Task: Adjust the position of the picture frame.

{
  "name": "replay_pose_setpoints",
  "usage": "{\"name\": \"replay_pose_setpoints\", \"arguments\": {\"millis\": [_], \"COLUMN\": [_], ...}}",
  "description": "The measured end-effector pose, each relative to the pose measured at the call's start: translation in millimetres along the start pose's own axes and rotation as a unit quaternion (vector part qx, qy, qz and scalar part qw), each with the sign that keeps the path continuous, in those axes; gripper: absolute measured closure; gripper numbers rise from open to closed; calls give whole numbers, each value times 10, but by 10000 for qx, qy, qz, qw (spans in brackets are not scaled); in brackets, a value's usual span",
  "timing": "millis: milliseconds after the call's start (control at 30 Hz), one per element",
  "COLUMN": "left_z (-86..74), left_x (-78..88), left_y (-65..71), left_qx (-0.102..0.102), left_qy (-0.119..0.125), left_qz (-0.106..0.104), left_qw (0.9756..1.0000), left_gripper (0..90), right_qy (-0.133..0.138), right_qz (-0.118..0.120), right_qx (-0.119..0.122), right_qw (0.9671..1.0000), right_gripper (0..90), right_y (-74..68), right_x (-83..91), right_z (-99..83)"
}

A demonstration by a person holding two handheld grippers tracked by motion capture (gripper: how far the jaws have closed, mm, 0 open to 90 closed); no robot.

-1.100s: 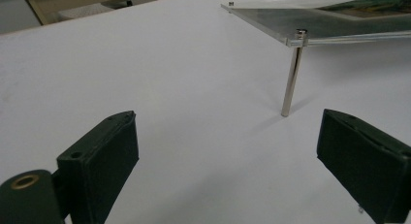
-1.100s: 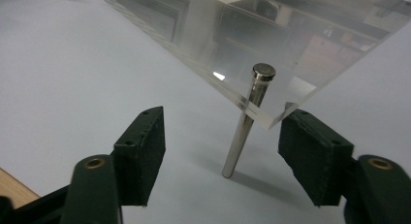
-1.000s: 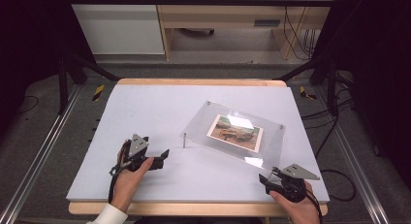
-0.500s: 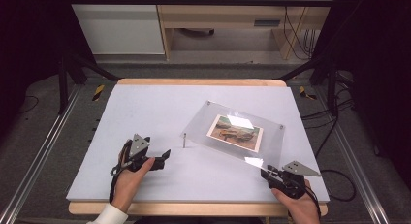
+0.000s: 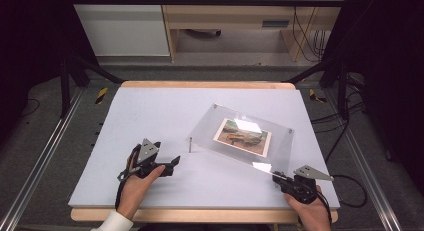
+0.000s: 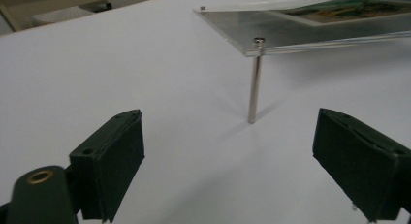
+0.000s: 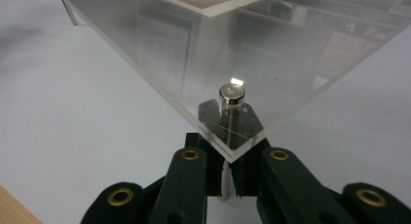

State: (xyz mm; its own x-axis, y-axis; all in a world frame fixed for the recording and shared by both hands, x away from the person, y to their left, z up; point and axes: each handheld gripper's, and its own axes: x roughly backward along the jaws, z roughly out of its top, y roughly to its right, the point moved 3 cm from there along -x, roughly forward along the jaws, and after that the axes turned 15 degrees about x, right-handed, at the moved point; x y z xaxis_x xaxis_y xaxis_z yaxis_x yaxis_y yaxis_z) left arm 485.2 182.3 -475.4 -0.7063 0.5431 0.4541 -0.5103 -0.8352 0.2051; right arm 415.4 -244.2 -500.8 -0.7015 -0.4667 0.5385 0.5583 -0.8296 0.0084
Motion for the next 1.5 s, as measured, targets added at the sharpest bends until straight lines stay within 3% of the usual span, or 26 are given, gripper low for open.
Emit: {"name": "replay_pose_setpoints", "arguments": {"millis": [233, 300, 500, 633, 733, 833, 1000, 1133, 1167, 1200, 1333, 1500], "left_z": [109, 121, 68, 111, 141, 182, 180, 185, 198, 198, 245, 294], "left_x": [-168, -253, -530, -634, -663, -694, -715, -729, -728, -728, -715, -701], "left_y": [147, 170, 144, 142, 156, 147, 144, 117, 118, 118, 136, 164], "left_qx": [-169, -209, -174, -118, -130, -12, -40, 123, 271, 271, 432, 382], "left_qy": [-118, -233, -511, -404, -343, -295, -255, -193, -154, -154, -151, -146], "left_qz": [-195, -305, -169, -197, -208, -283, -338, -476, -571, -571, -625, -553], "left_qw": [9996, 9990, 9984, 9989, 9991, 9992, 9991, 9986, 9979, 9979, 9970, 9976], "left_gripper": [236, 350, 455, 569, 621, 677, 735, 773, 786, 830, 833, 839], "right_qy": [4, 6, 29, 27, 29, 28, 37, 63, 90, 90, 172, 292], "right_qz": [40, 39, 85, 98, 99, 107, 117, 110, 107, 107, 81, 37], "right_qx": [-79, -72, -124, -141, -141, -161, -162, -174, -192, -192, -192, -191], "right_qw": [10000, 10000, 9999, 9998, 9998, 9998, 9998, 9998, 9997, 9997, 9996, 9994], "right_gripper": [846, 846, 844, 843, 843, 843, 843, 843, 844, 844, 845, 842], "right_y": [1, 7, 14, 16, 17, 17, 20, 24, 23, 23, 26, 28], "right_x": [7, 7, 12, 14, 14, 14, 18, 24, 31, 31, 44, 64], "right_z": [9, 10, 16, 18, 19, 19, 23, 30, 37, 37, 50, 74]}}
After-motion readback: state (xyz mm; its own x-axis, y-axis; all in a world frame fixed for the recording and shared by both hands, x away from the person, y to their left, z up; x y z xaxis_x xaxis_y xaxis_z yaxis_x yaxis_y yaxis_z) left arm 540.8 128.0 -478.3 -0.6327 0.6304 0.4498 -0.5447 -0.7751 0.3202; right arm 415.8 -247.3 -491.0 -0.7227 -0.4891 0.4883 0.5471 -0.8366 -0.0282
